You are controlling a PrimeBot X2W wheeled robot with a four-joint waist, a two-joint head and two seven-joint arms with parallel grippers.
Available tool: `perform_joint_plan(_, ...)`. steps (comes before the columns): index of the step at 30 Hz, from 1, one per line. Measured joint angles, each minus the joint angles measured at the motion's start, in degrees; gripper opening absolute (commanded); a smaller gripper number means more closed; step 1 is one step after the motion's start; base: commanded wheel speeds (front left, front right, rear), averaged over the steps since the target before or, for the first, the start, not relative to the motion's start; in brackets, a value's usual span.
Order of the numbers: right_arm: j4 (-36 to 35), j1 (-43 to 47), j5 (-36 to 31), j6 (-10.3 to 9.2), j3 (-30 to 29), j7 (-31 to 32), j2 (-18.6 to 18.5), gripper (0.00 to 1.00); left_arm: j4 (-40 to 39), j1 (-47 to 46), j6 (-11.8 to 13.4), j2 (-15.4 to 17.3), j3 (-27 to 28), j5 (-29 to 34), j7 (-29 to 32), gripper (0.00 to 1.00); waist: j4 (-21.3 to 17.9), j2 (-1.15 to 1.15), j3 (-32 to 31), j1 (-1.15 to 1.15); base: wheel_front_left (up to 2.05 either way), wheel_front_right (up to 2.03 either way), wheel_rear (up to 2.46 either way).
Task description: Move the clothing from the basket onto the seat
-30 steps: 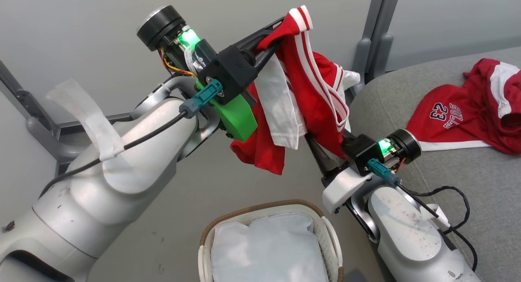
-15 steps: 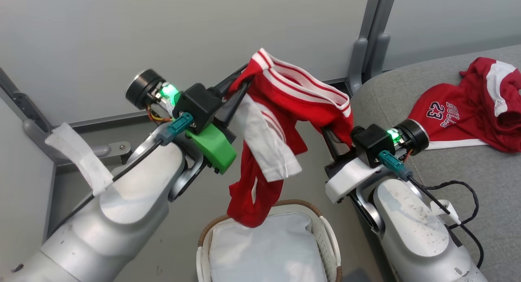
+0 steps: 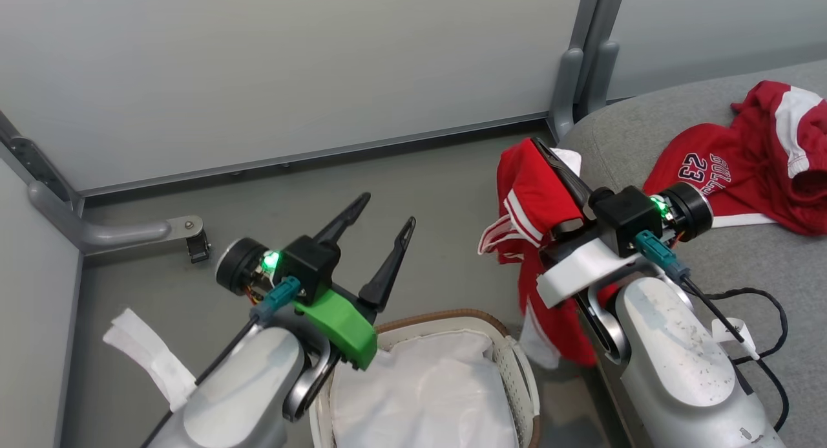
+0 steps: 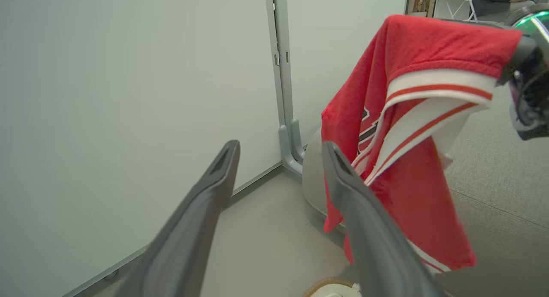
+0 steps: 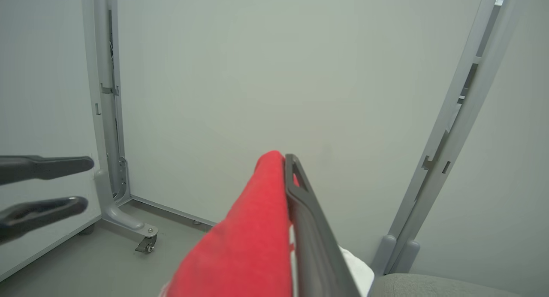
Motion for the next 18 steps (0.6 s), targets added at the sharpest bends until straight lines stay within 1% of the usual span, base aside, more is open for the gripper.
perform_joint_plan(5,-0.4,0.9,-0.9,0.0,-1.9,0.0,0.0,0.0,-0.9,4.3,-1.0,-1.7,2.2,2.1,0.0,1.0,0.1,0.0,0.5,0.0,0.0,0.0,0.0)
perform_joint_plan(11,-0.9,0.8,-1.6,0.0,-3.6,0.0,0.0,0.0,-1.4,6.8,-2.3,-3.5,4.3,4.7,0.0,1.0,-0.2,0.0,1.1,0.0,0.0,0.0,0.0)
perform_joint_plan(14,-1.3,0.1,-2.2,0.0,-4.3,0.0,0.0,0.0,-1.8,7.4,-2.7,-4.0,5.5,5.6,0.0,1.0,-1.0,0.0,1.5,0.0,0.0,0.0,0.0)
perform_joint_plan(18,-2.2,-1.3,-3.2,0.01,-4.9,0.0,0.0,0.0,-2.5,7.9,-3.3,-4.9,6.7,6.8,0.0,1.0,-2.8,0.0,2.3,0.0,0.0,0.0,0.0)
